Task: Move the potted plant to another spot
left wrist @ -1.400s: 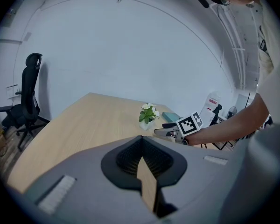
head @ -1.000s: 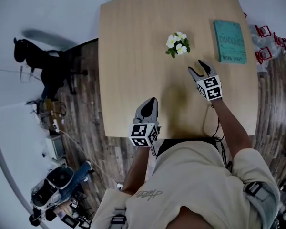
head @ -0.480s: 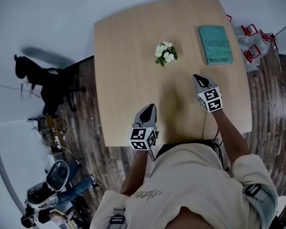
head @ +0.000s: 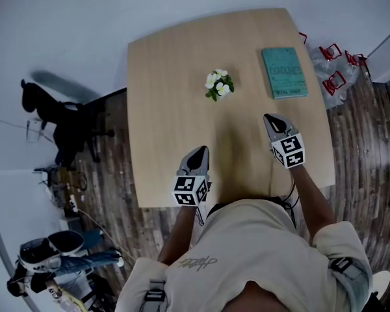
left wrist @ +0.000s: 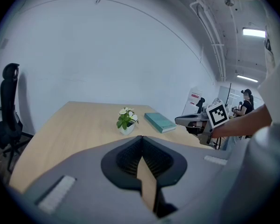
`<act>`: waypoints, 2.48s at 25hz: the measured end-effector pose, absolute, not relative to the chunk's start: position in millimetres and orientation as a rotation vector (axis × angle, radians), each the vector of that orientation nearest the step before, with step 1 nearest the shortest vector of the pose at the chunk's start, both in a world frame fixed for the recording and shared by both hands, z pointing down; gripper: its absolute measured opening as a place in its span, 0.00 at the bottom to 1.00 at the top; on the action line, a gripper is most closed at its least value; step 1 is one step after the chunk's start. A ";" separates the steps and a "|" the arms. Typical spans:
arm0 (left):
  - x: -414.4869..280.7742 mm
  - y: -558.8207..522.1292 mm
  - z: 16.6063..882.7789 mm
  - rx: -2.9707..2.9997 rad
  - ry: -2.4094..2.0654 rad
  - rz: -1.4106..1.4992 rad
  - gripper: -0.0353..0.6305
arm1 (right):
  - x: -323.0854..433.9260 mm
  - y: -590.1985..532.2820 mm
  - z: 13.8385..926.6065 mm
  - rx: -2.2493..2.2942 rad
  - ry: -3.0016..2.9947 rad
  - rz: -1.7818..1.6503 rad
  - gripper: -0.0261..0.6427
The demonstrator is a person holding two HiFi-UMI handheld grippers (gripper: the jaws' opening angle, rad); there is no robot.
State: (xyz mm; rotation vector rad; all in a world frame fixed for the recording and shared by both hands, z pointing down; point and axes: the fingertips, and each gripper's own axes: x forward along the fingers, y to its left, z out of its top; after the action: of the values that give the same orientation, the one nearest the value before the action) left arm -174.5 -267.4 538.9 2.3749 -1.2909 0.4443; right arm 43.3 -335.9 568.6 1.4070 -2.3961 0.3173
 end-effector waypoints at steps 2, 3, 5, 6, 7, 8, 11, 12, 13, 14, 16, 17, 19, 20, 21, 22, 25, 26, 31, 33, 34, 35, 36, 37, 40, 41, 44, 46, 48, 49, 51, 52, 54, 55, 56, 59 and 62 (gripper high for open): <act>-173.0 -270.7 535.6 2.386 -1.294 0.439 0.08 | 45.7 -331.5 555.5 1.414 -2.415 0.298 0.04; -172.1 -272.5 533.3 2.393 -1.297 0.436 0.08 | 47.1 -329.2 548.8 1.417 -2.426 0.289 0.04; -169.8 -276.3 526.2 2.411 -1.308 0.429 0.08 | 50.4 -324.1 534.5 1.424 -2.448 0.266 0.04; -168.7 -278.9 521.4 2.423 -1.315 0.423 0.08 | 52.1 -322.1 527.1 1.429 -2.459 0.252 0.04; -167.6 -282.2 516.6 2.433 -1.321 0.415 0.08 | 53.6 -320.8 520.1 1.434 -2.469 0.239 0.04; -166.7 -285.8 512.3 2.443 -1.326 0.406 0.08 | 54.9 -320.0 513.8 1.438 -2.476 0.226 0.04; -164.7 -294.2 500.6 2.468 -1.337 0.384 0.08 | 56.5 -317.4 498.2 1.447 -2.494 0.197 0.04; -163.9 -296.0 496.0 2.478 -1.340 0.378 0.08 | 56.4 -316.3 492.9 1.448 -2.502 0.186 0.04; -162.8 -297.7 490.8 2.489 -1.342 0.372 0.08 | 56.5 -315.4 487.2 1.449 -2.510 0.174 0.04; -161.6 -299.5 485.3 2.501 -1.344 0.364 0.08 | 56.7 -315.0 481.3 1.450 -2.519 0.161 0.04; -159.3 -303.3 474.3 2.525 -1.347 0.350 0.08 | 56.9 -314.9 468.8 1.451 -2.538 0.132 0.04; -158.4 -304.7 469.1 2.536 -1.348 0.344 0.08 | 56.8 -314.8 462.7 1.450 -2.547 0.116 0.04; -156.6 -306.3 458.8 2.559 -1.352 0.333 0.08 | 56.5 -314.7 450.5 1.448 -2.565 0.084 0.04; -155.9 -307.0 453.6 2.571 -1.355 0.326 0.08 | 56.3 -314.8 444.1 1.448 -2.573 0.067 0.04; -155.2 -307.9 448.4 2.581 -1.359 0.319 0.08 | 56.1 -315.1 437.5 1.450 -2.582 0.049 0.04; -154.7 -308.9 443.4 2.590 -1.362 0.310 0.08 | 55.8 -315.6 431.2 1.452 -2.590 0.030 0.04; -154.4 -312.0 430.4 2.608 -1.371 0.284 0.08 | 53.5 -315.7 415.2 1.457 -2.611 -0.016 0.04; -154.6 -313.4 426.1 2.614 -1.375 0.276 0.08 | 52.0 -315.6 409.7 1.457 -2.618 -0.031 0.04; -155.1 -322.6 405.2 2.643 -1.400 0.241 0.08 | 46.3 -318.6 382.4 1.459 -2.652 -0.106 0.04; -156.2 -326.3 397.0 2.654 -1.412 0.225 0.08 | 44.6 -319.5 371.7 1.464 -2.666 -0.132 0.04; -157.3 -328.2 392.7 2.660 -1.420 0.218 0.08 | 43.3 -319.9 366.1 1.464 -2.673 -0.147 0.04; -158.5 -330.1 388.4 2.665 -1.428 0.211 0.08 | 41.9 -320.2 360.6 1.464 -2.679 -0.163 0.04; -159.9 -331.9 384.2 2.671 -1.436 0.205 0.08 | 40.4 -320.6 355.4 1.464 -2.685 -0.179 0.04; -161.3 -333.6 380.1 2.676 -1.443 0.200 0.08 | 38.7 -321.1 350.5 1.464 -2.690 -0.195 0.04; -164.6 -338.8 368.9 2.693 -1.458 0.184 0.08 | 34.0 -323.5 338.7 1.466 -2.702 -0.229 0.04; -165.1 -340.2 366.1 2.695 -1.462 0.178 0.08 | 32.9 -324.2 336.0 1.466 -2.706 -0.235 0.04; -164.4 -343.5 358.9 2.700 -1.467 0.164 0.08 | 30.9 -326.2 329.1 1.464 -2.711 -0.248 0.04; -163.1 -345.2 352.9 2.710 -1.468 0.157 0.08 | 29.9 -327.7 324.9 1.465 -2.712 -0.254 0.04; -162.4 -345.7 346.4 2.722 -1.471 0.148 0.08 | 29.2 -328.4 321.4 1.468 -2.716 -0.251 0.04; -162.3 -345.9 343.5 2.728 -1.474 0.141 0.08 | 29.0 -328.5 319.9 1.470 -2.720 -0.249 0.04; -163.0 -346.4 339.3 2.734 -1.482 0.129 0.08 | 28.1 -328.6 318.2 1.471 -2.729 -0.244 0.04; -163.6 -346.4 338.1 2.735 -1.485 0.125 0.08 | 27.6 -328.2 318.1 1.470 -2.730 -0.244 0.04; -164.7 -345.4 337.6 2.732 -1.490 0.120 0.08 | 26.8 -327.0 319.4 1.464 -2.728 -0.243 0.04; -165.5 -344.8 337.8 2.730 -1.492 0.118 0.08 | 26.3 -326.5 320.2 1.461 -2.727 -0.241 0.04; -166.5 -344.4 338.1 2.728 -1.493 0.117 0.08 | 25.6 -326.4 320.9 1.457 -2.727 -0.239 0.04; -169.0 -343.4 339.9 2.723 -1.494 0.124 0.08 | 24.2 -326.5 324.0 1.449 -2.727 -0.226 0.04; -172.2 -341.6 342.1 2.716 -1.499 0.130 0.08 | 22.8 -325.7 326.9 1.442 -2.729 -0.217 0.04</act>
State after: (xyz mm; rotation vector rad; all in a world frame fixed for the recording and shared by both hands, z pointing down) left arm -172.2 -341.6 342.1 2.7158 -1.4991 0.1299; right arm 22.8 -325.7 326.9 1.4416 -2.7290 -0.2174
